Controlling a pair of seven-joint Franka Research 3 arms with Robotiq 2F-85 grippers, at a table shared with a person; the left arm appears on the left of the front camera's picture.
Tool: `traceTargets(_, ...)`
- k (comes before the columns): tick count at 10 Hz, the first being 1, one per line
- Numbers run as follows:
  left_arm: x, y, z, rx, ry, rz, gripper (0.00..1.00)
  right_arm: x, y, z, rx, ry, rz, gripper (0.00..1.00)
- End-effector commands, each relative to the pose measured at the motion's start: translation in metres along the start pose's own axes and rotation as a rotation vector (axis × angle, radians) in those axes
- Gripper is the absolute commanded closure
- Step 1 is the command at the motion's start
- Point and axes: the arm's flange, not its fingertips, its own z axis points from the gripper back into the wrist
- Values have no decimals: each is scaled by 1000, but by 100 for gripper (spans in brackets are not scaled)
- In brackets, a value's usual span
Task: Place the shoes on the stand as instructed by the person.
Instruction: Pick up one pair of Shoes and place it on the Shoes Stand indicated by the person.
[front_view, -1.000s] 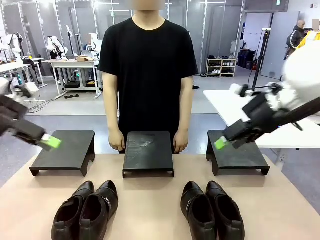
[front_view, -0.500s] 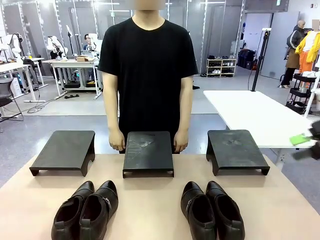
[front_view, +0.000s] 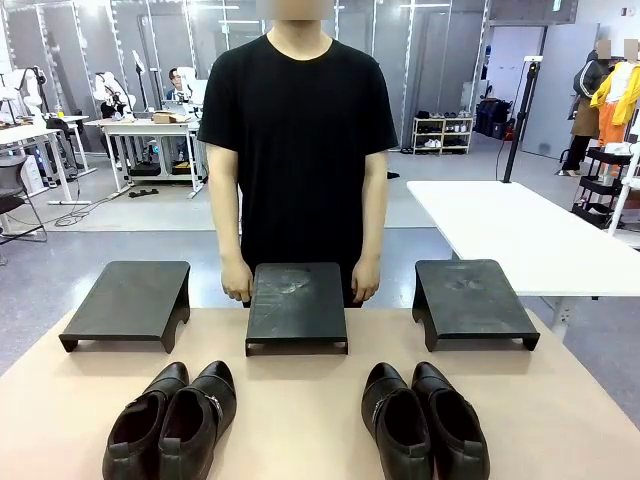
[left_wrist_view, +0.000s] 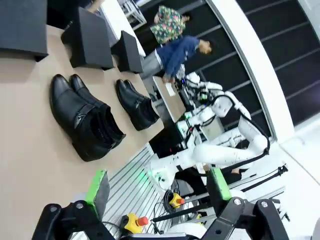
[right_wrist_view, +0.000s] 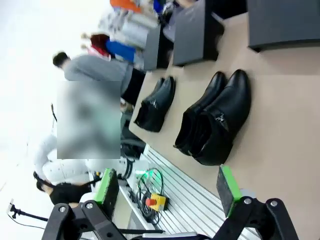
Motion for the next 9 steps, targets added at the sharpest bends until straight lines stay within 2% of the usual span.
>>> traceTargets(1, -6, -3, 25, 21, -35, -10, 0, -11, -10, 24, 23, -88, -14, 0)
traceTargets(4, -17, -7, 48, 73, -84, 29, 0, -19, -5, 36, -13, -115, -13, 0)
traceTargets(6, -14, -4, 47, 109, -71, 63, 0, -18, -6, 37, -71, -159, -64, 0)
traceTargets(7, -20, -5, 48, 74, -106, 39, 0, -24, -10, 40, -25, -119, -51, 0)
traceTargets(9, -20, -5, 48, 74, -106, 39, 0, -24, -10, 40, -25, -119, -51, 0)
